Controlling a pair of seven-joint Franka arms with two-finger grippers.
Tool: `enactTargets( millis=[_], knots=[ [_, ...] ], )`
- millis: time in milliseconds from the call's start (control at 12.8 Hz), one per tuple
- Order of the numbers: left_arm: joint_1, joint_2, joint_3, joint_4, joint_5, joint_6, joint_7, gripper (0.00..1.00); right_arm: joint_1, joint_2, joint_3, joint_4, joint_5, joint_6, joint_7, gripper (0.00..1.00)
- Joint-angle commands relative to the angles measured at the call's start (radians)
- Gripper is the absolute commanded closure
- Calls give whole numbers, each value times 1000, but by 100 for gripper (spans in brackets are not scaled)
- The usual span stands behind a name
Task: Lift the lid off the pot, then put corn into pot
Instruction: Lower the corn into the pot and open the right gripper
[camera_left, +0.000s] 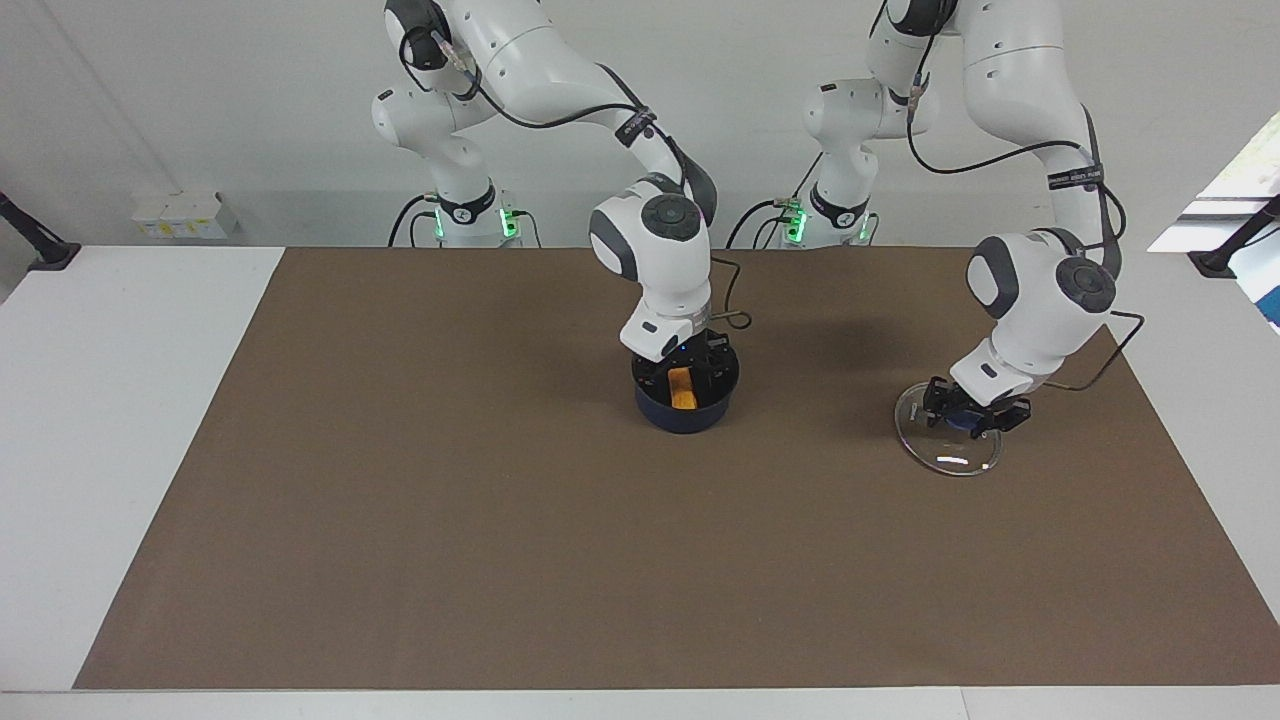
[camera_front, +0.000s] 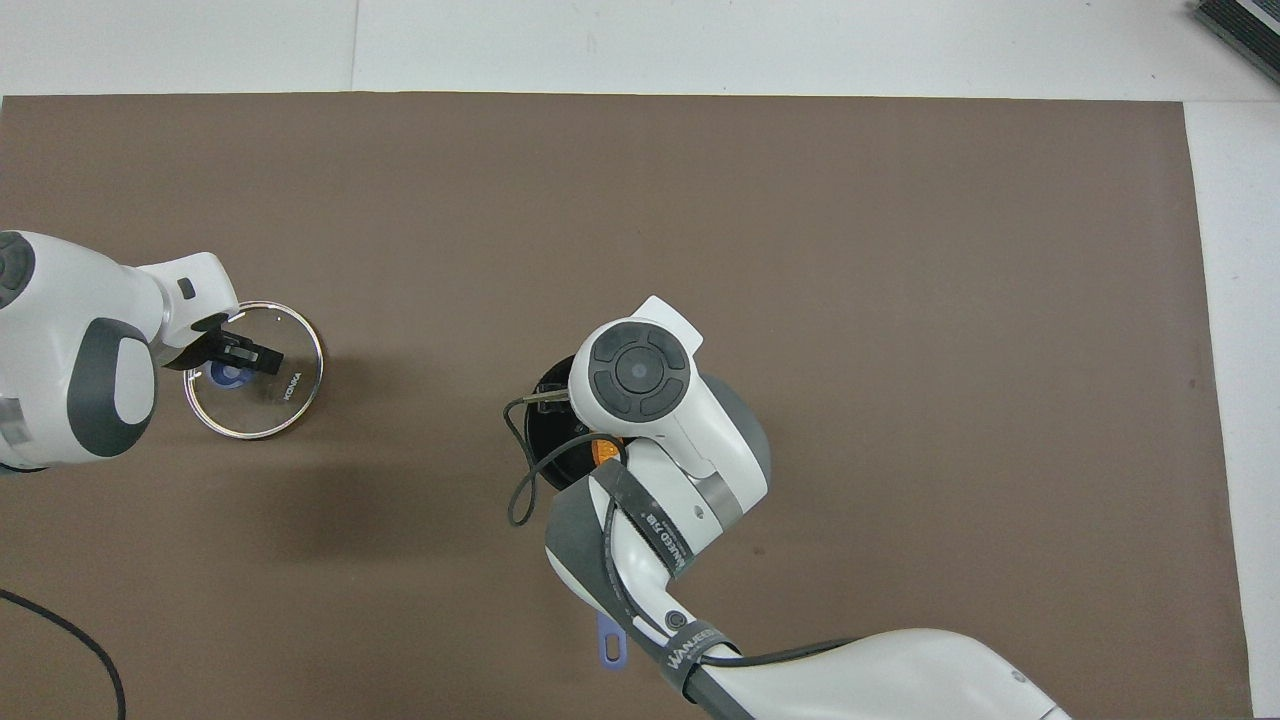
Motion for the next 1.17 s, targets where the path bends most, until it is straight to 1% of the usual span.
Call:
enactTargets(
  millis=[0,156,312,468,546,702,780,936,1092],
  knots=[
    [-13,-22,3,-20,-19,22,-34,0,-5,-10,6,-2,12,18,33,4],
    [-14,-16,3,-8,-20,19,-76,0,-3,-42,6,13,11,2,66,4],
    [-16,-10,5,17,-20,19,-132,0,-9,-104,-3,7,11,-23,103,4],
    [-17,-8,2,40,-20,13,-239,0,-51,-156,-3,2,9,-72,105,4],
    [-25,-10,0,52,-20,9,-284,0,-77,-186,-4,-2,8,-96,97,4],
    [-37,-10,0,83,-20,-19,-368,0,-153,-243,-6,-5,-9,-159,91,0],
    [-39,-10,0,101,-20,-36,-386,0,-190,-266,-6,-5,-11,-182,74,0],
    [-39,-11,0,139,-20,-86,-387,0,-255,-309,-6,-5,-12,-216,30,0],
    [-37,-20,0,202,-19,-186,-386,0,-345,-363,-6,-1,-12,-253,-51,0]
  ],
)
